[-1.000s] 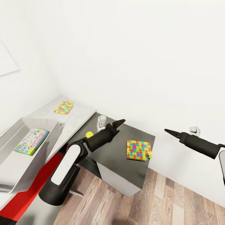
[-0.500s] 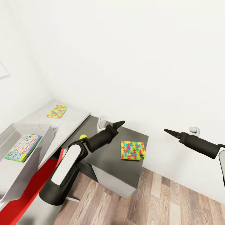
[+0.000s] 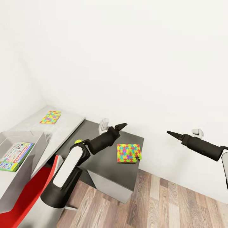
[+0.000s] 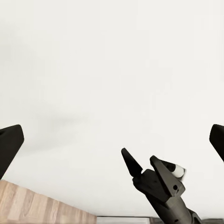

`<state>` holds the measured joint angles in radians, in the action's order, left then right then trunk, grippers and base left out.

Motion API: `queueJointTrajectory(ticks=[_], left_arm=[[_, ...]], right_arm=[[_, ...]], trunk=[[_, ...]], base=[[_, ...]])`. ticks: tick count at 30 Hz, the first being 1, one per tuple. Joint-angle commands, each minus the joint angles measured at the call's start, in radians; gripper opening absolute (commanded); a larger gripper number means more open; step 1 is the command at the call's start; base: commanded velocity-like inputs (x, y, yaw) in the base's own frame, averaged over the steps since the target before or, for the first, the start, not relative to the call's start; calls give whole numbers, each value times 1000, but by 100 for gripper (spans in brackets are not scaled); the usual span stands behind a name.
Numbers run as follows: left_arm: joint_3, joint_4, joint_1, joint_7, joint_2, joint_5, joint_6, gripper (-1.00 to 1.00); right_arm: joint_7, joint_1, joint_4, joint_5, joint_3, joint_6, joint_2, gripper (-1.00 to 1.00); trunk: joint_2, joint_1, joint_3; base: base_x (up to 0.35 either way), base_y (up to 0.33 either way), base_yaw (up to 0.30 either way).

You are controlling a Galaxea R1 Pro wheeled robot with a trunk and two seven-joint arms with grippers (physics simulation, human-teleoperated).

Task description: Put all the toys in the child's room - the three board games (two on the bed and one on the table), the two jigsaw puzzles on the table, and the tennis ball on the table - inside the toy box on the table in the child's room.

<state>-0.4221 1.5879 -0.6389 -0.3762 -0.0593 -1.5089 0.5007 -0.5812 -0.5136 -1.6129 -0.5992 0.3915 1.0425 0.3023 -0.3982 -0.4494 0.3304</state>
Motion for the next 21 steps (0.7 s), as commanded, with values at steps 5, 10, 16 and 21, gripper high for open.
queueJointTrajectory(ticks=[5,10,16,21], left_arm=[[1,1,-1,-12,-1,-9,1,100],[2,0,0,-13,-2,-11,1,100],[1,-3,0,-6,-7,-18,-1,100],[1,-3,-1,-2,-19,-21,0,100]], right_arm=[[-5,-2,0,7,2,5,0,100],[-3,-2,0,7,1,5,1,100],[-1,-2,1,7,1,5,1,100],[-1,-2,0,7,1,5,1,100]], trunk=[[-2,-1,-6],[-2,-1,-14],[-2,-1,-23],[-2,-1,-31]], base=[[0,0,-144],[0,0,-144],[0,0,-143],[0,0,-141]])
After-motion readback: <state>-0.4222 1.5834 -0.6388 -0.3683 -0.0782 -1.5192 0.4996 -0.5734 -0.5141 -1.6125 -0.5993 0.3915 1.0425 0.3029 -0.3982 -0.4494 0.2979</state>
